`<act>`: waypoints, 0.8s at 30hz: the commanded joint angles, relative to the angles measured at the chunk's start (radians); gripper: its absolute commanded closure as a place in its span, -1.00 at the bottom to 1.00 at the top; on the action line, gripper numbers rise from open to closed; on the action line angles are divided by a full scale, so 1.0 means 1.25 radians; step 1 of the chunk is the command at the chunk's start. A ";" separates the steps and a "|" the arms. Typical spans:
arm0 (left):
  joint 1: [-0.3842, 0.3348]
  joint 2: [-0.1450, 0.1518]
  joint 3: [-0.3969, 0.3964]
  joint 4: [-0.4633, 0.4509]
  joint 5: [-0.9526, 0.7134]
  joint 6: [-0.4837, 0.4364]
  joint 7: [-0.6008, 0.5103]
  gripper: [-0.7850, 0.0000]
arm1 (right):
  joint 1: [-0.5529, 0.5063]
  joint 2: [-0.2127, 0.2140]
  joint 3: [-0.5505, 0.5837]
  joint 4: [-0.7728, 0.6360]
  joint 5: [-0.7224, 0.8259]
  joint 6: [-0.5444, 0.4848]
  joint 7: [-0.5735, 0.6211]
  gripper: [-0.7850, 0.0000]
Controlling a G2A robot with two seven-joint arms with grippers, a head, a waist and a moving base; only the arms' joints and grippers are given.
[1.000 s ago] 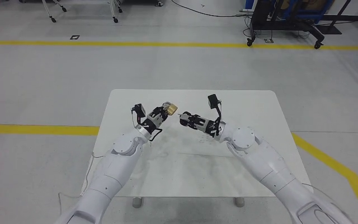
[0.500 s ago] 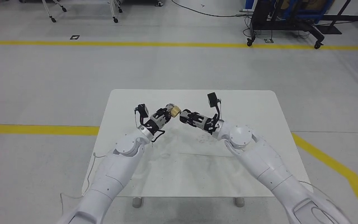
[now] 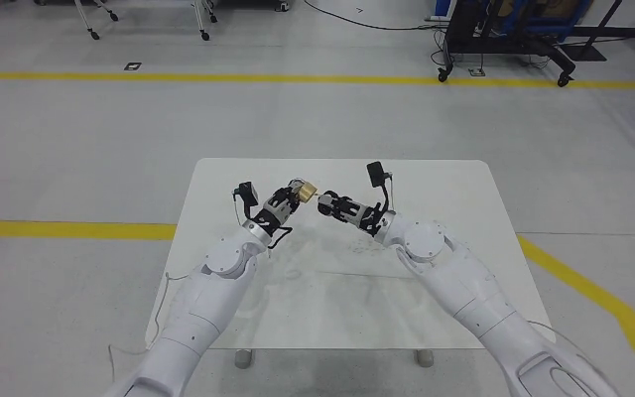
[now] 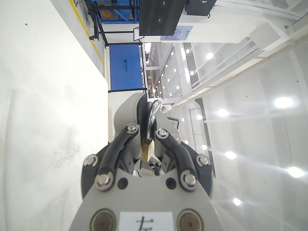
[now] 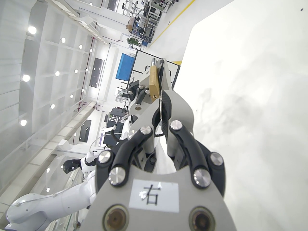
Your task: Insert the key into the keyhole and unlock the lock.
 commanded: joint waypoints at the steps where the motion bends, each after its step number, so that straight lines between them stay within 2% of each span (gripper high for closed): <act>1: 0.002 0.000 -0.002 -0.003 0.002 0.003 -0.001 1.00 | -0.002 -0.001 0.002 -0.001 0.000 0.002 0.001 1.00; 24: 0.013 -0.004 -0.034 -0.013 0.016 0.009 -0.005 1.00 | -0.006 -0.017 0.021 -0.020 -0.038 0.020 0.013 1.00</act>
